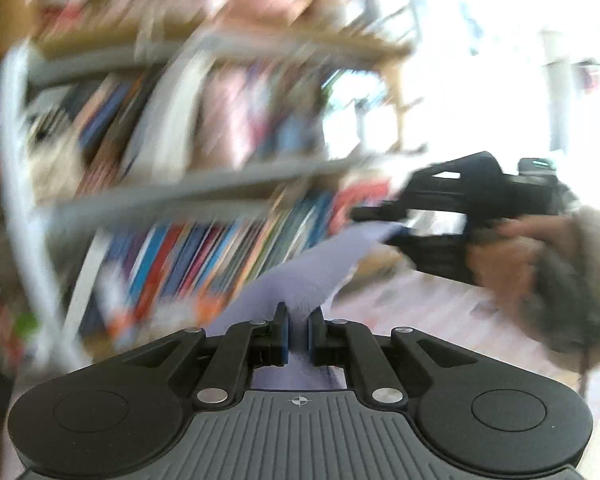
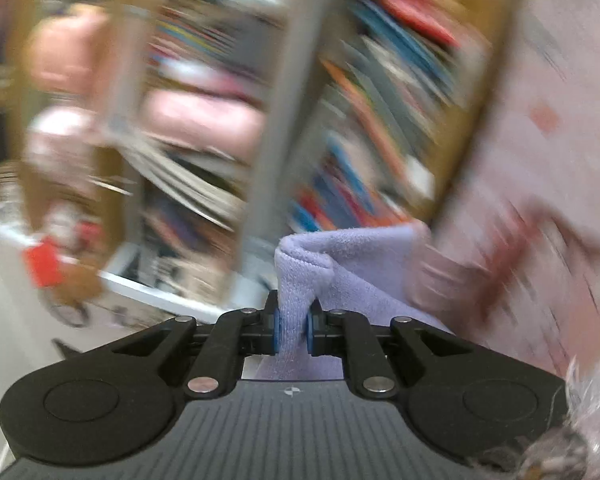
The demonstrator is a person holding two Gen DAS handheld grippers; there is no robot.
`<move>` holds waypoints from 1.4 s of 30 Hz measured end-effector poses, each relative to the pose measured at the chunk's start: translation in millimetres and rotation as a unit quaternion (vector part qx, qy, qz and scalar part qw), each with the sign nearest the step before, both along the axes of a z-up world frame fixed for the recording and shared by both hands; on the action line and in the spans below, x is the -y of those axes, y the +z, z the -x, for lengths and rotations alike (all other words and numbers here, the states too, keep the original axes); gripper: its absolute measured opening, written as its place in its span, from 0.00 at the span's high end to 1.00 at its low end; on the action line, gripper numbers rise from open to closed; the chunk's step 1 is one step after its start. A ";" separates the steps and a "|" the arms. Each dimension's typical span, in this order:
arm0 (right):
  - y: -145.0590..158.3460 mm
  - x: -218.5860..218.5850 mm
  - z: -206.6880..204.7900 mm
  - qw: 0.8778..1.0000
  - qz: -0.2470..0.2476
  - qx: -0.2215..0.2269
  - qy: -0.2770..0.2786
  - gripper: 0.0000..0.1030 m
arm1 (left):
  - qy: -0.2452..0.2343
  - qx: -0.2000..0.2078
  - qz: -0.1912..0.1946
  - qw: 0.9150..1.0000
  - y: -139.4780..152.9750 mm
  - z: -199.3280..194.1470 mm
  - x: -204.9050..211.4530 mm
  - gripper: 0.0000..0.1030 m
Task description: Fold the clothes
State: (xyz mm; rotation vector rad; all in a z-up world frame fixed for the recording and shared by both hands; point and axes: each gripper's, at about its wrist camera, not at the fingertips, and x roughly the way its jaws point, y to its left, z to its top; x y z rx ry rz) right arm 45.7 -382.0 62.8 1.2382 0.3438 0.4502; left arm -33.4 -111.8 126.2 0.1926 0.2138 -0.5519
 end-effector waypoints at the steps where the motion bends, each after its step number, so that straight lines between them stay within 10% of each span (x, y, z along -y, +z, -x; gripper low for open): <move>1: 24.7 8.8 -0.7 0.999 0.012 0.035 -0.007 0.90 | -0.022 0.017 0.012 1.000 12.8 2.4 6.0 0.93; 7: 163.6 31.9 4.0 0.969 0.098 0.224 -0.021 0.90 | -0.129 0.101 0.102 0.981 76.8 20.9 28.2 0.93; 11: 199.3 4.6 -3.9 0.954 0.155 0.257 0.015 0.90 | -0.148 0.083 0.158 0.973 84.5 18.1 17.9 0.93; 16: 121.5 -43.4 -63.6 0.969 0.206 0.104 0.090 0.90 | -0.082 -0.070 0.127 0.986 5.3 -17.3 6.6 0.92; 19: 35.6 -76.6 -91.4 0.959 0.256 -0.031 0.116 0.90 | -0.023 -0.200 0.084 0.976 -71.2 -37.3 -2.6 0.92; 22: -22.2 -101.8 -103.1 0.943 0.284 -0.116 0.126 0.90 | 0.011 -0.229 0.083 0.970 -90.1 -46.1 -22.2 0.92; 29: -42.9 -160.4 -122.5 0.936 0.296 -0.118 0.151 0.89 | 0.088 -0.295 0.081 0.948 -133.4 -66.5 -68.2 0.92; 33: -48.3 -189.4 -125.9 0.917 0.338 -0.127 0.170 0.49 | 0.132 -0.331 0.079 0.931 -158.2 -78.2 -94.5 0.91; 42: -65.2 -157.1 -63.9 0.908 0.346 -0.144 0.186 0.45 | 0.153 -0.337 0.082 0.926 -170.4 -80.4 -106.7 0.90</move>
